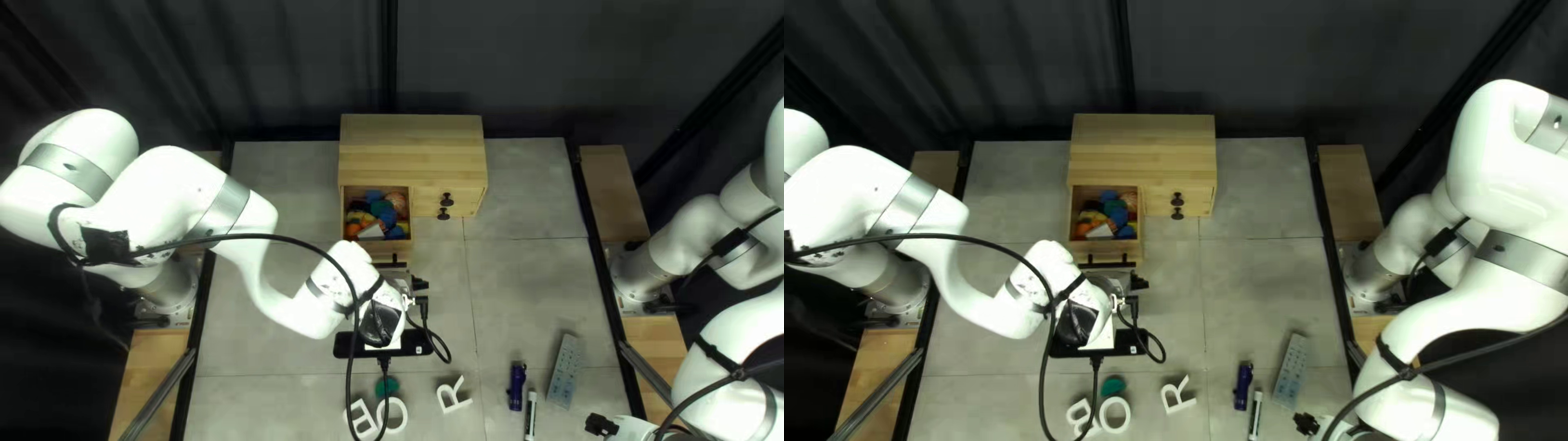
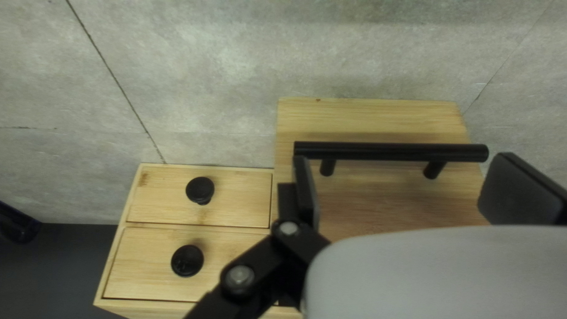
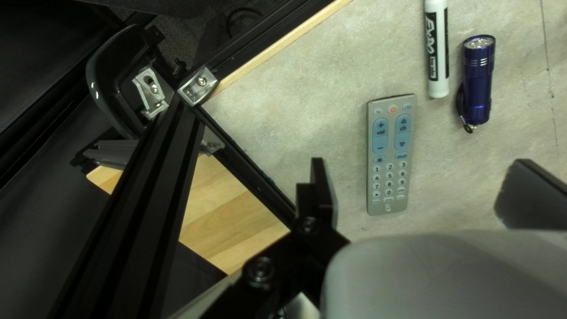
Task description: Open drawers and place objects into drawer and close
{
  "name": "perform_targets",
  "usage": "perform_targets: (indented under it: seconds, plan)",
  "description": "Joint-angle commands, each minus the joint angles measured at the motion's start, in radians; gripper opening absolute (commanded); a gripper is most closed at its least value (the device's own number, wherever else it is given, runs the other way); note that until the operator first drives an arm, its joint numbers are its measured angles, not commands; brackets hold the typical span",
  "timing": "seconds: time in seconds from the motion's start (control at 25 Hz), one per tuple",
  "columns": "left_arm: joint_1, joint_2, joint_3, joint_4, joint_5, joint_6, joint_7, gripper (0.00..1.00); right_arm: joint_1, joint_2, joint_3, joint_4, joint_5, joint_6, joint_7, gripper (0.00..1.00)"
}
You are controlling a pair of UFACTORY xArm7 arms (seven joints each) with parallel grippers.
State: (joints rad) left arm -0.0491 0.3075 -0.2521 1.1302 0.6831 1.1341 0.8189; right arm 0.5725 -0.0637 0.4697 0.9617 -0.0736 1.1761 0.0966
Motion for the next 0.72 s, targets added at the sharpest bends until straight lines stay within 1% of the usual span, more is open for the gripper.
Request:
perform_targets:
  seconds: [0.04,0.48,0.72]
  plan:
    - [-0.01,0.017,0.0,0.003,0.004,-0.003,-0.036,1.0,0.0,0.0,0.0,0.0,0.0,0.0,0.0,1.0]
    - [-0.018,-0.013,-0.008,-0.006,-0.005,0.013,-0.044,1.0,0.0,0.0,0.0,0.0,0.0,0.0,0.0,1.0]
    - [-0.022,-0.037,-0.015,-0.026,-0.023,0.031,-0.049,1.0,0.0,0.0,0.0,0.0,0.0,0.0,0.0,1.0]
